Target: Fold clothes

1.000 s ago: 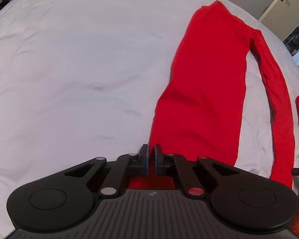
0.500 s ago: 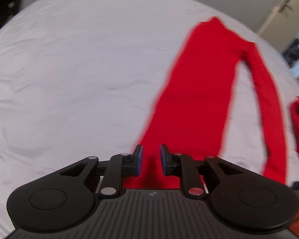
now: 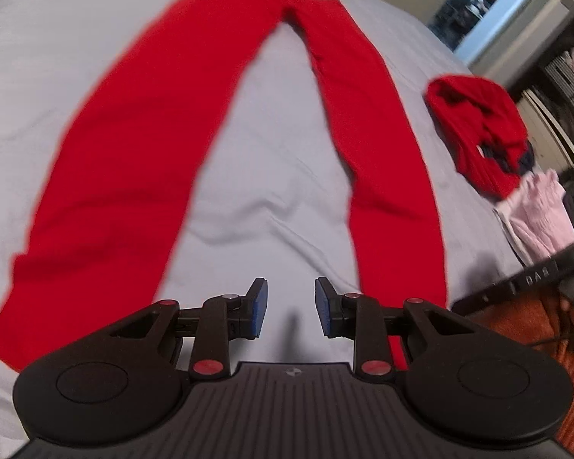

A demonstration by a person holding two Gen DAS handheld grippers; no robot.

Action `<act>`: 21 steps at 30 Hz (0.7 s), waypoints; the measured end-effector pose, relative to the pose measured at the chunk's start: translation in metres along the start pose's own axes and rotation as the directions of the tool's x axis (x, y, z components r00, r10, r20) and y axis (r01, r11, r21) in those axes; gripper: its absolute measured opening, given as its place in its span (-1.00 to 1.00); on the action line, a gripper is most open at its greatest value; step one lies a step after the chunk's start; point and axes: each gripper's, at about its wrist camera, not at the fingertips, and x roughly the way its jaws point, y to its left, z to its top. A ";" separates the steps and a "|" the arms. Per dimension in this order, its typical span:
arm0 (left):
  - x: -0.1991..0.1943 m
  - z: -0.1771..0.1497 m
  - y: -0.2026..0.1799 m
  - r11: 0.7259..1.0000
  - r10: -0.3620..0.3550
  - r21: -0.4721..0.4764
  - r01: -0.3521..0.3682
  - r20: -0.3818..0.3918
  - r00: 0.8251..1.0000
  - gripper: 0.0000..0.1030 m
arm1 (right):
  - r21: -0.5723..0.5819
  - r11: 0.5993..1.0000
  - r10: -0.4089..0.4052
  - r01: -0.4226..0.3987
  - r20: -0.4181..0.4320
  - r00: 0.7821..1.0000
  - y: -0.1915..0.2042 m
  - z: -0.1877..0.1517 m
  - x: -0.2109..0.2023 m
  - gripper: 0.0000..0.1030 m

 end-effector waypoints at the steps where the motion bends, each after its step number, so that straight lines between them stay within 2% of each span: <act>1: 0.000 0.000 -0.001 1.000 -0.015 -0.006 0.015 -0.002 1.000 -0.50 | 0.002 1.000 0.000 0.000 -0.007 1.000 0.000 -0.002 0.000 -0.22; 6: -0.002 0.001 -0.009 0.999 -0.032 0.006 0.032 -0.009 0.999 -0.50 | 0.041 0.998 0.049 -0.049 -0.008 0.999 0.000 -0.010 0.002 -0.20; 8: -0.001 -0.001 -0.011 0.999 -0.033 0.010 0.033 -0.012 0.999 -0.50 | 0.065 0.995 0.071 -0.072 0.004 0.997 0.001 -0.010 0.006 -0.26; 9: 0.000 -0.001 -0.012 0.999 -0.034 0.008 0.035 -0.011 0.999 -0.50 | 0.074 0.994 0.084 -0.084 0.005 0.996 0.001 -0.011 0.009 -0.34; 10: 0.001 -0.002 -0.013 0.999 -0.036 0.006 0.036 -0.010 0.999 -0.49 | 0.074 0.994 0.083 -0.084 0.013 0.996 0.003 -0.013 0.010 -0.58; 11: 0.001 -0.002 -0.015 0.999 -0.038 0.004 0.038 -0.008 0.999 -0.49 | 0.068 0.994 0.079 -0.080 0.019 0.997 0.004 -0.014 0.009 -0.74; 14: 0.003 -0.006 -0.018 0.998 -0.058 0.005 0.058 -0.026 0.998 -0.49 | 0.044 0.996 0.071 -0.072 0.035 0.997 0.009 -0.017 -0.001 -0.88; 18: 0.006 -0.008 -0.019 0.998 -0.061 -0.003 0.061 -0.042 0.997 -0.48 | -0.002 0.997 0.075 -0.075 0.029 0.997 0.021 -0.022 -0.019 -0.89; 21: 0.003 -0.009 -0.016 0.998 -0.066 -0.022 0.065 -0.032 0.997 -0.48 | -0.053 0.997 0.049 -0.048 0.012 0.999 0.031 -0.028 -0.030 -0.89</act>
